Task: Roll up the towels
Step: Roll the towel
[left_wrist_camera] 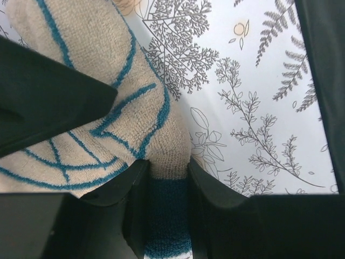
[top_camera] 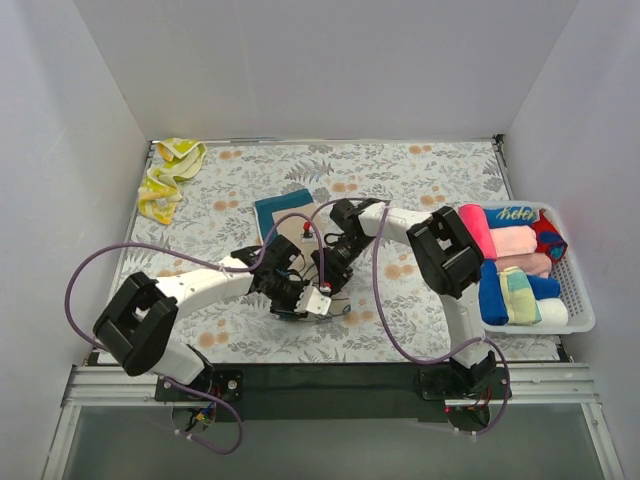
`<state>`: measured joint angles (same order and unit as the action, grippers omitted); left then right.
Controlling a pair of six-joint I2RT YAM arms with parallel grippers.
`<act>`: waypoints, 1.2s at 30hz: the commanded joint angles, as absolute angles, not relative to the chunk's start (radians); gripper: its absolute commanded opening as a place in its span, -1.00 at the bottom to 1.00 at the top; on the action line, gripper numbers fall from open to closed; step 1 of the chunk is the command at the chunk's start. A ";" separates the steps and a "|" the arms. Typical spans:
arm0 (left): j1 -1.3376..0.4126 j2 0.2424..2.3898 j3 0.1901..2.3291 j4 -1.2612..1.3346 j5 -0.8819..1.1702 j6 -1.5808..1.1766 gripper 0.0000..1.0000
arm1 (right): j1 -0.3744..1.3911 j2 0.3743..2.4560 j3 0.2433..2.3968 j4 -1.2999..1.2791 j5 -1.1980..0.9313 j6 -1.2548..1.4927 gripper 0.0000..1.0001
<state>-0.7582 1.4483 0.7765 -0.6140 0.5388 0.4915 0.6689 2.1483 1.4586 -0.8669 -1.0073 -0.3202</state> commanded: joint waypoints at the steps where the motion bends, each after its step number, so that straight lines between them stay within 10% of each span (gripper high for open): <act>1: -0.723 1.541 0.787 -0.867 0.736 0.446 -1.00 | 0.604 2.068 1.440 -0.801 -0.796 -0.357 0.25; 16: -0.485 1.874 1.038 -1.071 0.907 0.514 -1.00 | 0.537 1.692 1.284 -0.692 -0.652 -0.426 0.12; 27: -0.400 1.911 1.051 -1.052 0.904 0.522 -1.00 | 0.783 1.550 1.132 -0.453 -0.523 -0.546 -0.01; 36: -0.388 1.936 1.075 -1.029 0.925 0.494 -1.00 | 1.006 1.462 0.882 -0.144 -0.394 -0.696 0.26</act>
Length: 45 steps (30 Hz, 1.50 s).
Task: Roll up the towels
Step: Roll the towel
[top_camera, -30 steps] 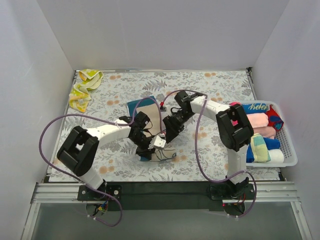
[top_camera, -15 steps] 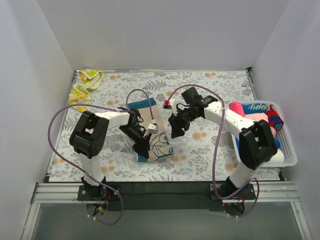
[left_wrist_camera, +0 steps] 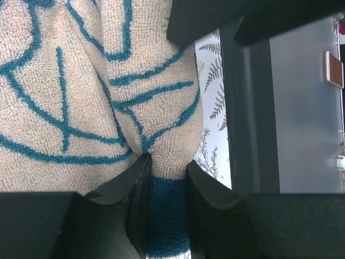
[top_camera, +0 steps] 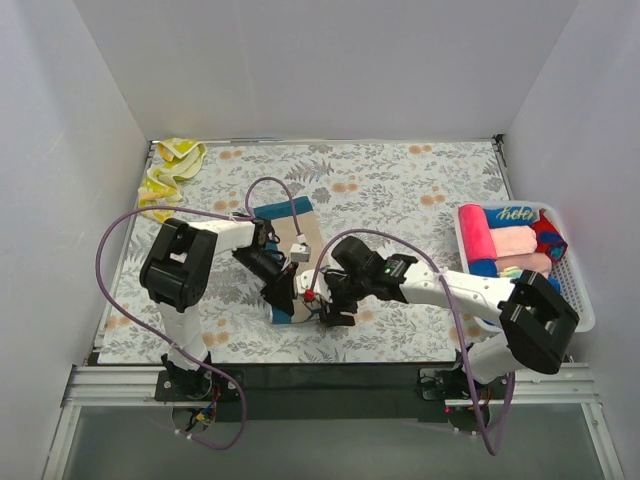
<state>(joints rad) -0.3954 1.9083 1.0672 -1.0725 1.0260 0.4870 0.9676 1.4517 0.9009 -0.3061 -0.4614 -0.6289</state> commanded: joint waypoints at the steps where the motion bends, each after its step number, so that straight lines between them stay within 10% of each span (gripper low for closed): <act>1: -0.388 1.937 1.078 -1.029 0.923 0.494 -1.00 | 1.011 1.476 0.877 -0.131 -0.374 -0.696 0.26; 13: -0.365 1.911 1.078 -1.025 0.919 0.508 -0.94 | 1.020 1.629 0.839 -0.064 -0.351 -0.770 -0.09; 19: -0.319 1.838 1.107 -1.015 0.922 0.482 -0.53 | 1.028 1.698 0.911 -0.208 -0.448 -0.736 -0.94; 34: -0.094 1.685 1.235 -1.134 1.048 0.406 0.03 | 1.011 1.937 1.210 -0.524 -0.665 -0.502 -0.97; 45: -0.051 1.223 0.955 -0.956 0.868 0.435 0.23 | 0.913 2.155 1.388 -0.652 -0.905 -0.391 -0.97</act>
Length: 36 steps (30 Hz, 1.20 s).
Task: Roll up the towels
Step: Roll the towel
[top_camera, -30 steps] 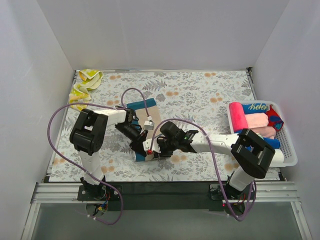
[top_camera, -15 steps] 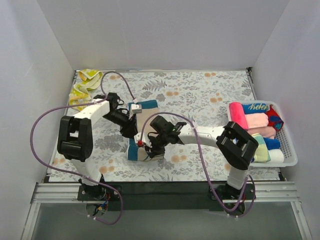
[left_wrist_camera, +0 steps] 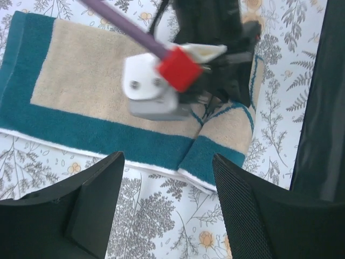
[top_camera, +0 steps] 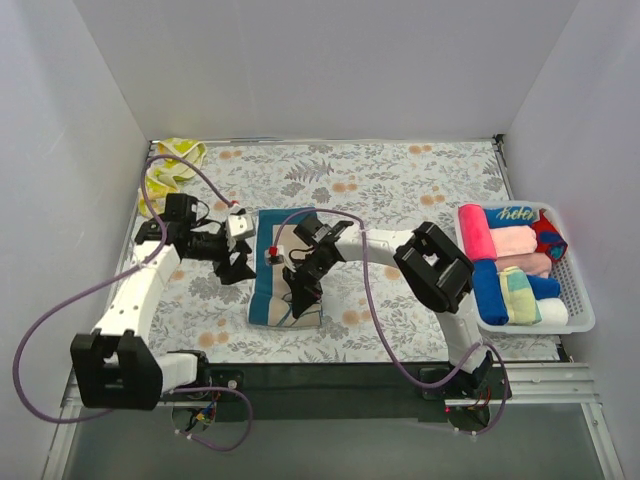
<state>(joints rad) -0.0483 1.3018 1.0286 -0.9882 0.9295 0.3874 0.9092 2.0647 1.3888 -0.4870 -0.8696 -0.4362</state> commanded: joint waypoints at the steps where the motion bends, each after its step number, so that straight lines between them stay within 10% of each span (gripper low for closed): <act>1: -0.054 1.172 0.933 -0.960 0.850 0.465 0.25 | 0.908 2.169 1.399 -0.661 -0.910 -0.390 -0.97; 18: -0.253 0.825 0.638 -0.956 0.586 0.807 0.45 | 0.853 2.350 1.529 -0.707 -0.983 -0.311 -0.97; 36: -0.525 0.968 0.611 -0.767 0.549 0.633 0.47 | 0.827 2.393 1.534 -0.721 -0.980 -0.305 -0.97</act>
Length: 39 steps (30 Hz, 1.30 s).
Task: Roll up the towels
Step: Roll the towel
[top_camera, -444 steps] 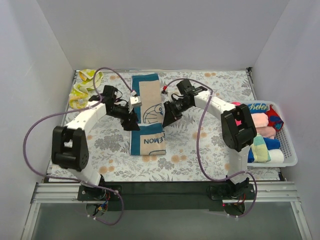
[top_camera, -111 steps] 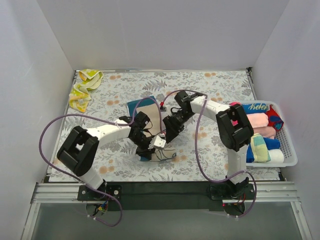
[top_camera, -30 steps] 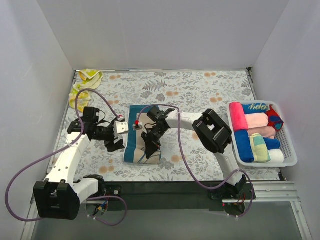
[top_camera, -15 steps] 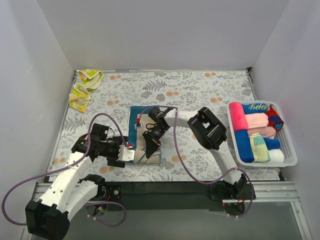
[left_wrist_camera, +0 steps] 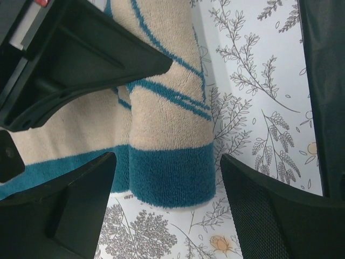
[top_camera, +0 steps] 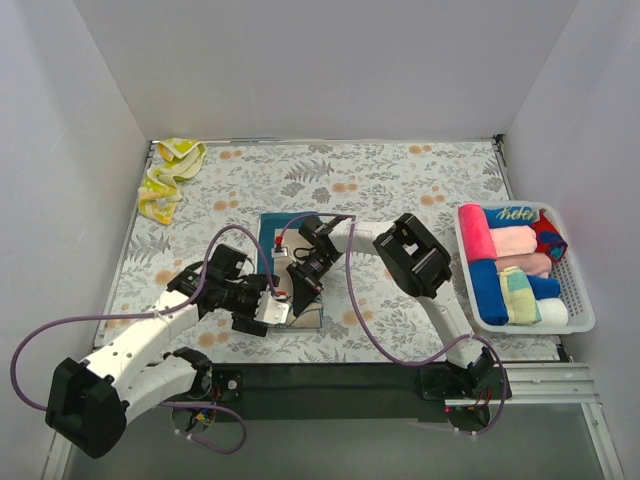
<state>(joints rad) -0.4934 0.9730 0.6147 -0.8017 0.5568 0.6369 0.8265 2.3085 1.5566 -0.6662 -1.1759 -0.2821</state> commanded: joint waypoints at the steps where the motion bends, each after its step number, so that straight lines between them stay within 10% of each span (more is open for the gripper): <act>1: -0.535 0.974 0.601 -0.756 0.543 0.630 0.47 | 0.822 2.398 1.540 -0.722 -0.982 -0.307 -0.97; 11: -0.649 1.057 0.543 -0.647 0.431 0.577 0.35 | 0.813 2.402 1.557 -0.732 -0.993 -0.293 -0.97; 15: -0.655 1.123 0.551 -0.663 0.394 0.534 -0.34 | 0.808 2.396 1.554 -0.733 -0.986 -0.287 -0.97; 23: -0.655 1.166 0.578 -0.827 0.457 0.466 -0.99 | 0.730 2.301 1.529 -0.739 -0.950 -0.261 -0.32; 39: -0.640 1.307 0.681 -0.966 0.589 0.483 -1.00 | 0.655 2.264 1.566 -0.692 -0.761 -0.230 -0.22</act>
